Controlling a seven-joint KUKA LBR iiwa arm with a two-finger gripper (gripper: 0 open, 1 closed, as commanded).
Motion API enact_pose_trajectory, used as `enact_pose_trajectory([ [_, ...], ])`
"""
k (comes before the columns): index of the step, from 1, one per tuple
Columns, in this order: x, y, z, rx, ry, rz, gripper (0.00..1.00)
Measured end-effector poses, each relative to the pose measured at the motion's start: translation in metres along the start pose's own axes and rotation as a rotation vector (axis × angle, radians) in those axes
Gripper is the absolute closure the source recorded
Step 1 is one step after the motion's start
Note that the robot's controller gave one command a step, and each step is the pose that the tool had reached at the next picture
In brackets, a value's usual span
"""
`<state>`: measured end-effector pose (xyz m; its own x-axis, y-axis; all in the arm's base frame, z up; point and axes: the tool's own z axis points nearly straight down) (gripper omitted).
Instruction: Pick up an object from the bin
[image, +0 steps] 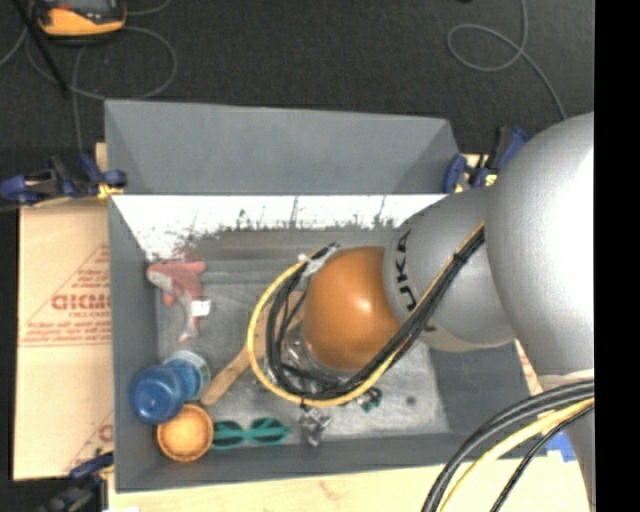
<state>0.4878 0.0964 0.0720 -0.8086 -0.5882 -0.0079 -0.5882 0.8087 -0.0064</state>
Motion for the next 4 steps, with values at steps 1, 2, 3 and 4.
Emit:
enact_pose_trajectory([
  [1, -0.018, 0.033, 0.0, 0.0, -0.002, -0.217, 0.0],
  [2, -0.049, 0.065, -0.001, -0.003, -0.001, -0.108, 1.0],
  [3, -0.049, 0.065, -0.001, -0.003, -0.001, -0.109, 1.0],
  [4, -0.063, 0.069, -0.152, -0.005, 0.002, -0.101, 1.0],
])
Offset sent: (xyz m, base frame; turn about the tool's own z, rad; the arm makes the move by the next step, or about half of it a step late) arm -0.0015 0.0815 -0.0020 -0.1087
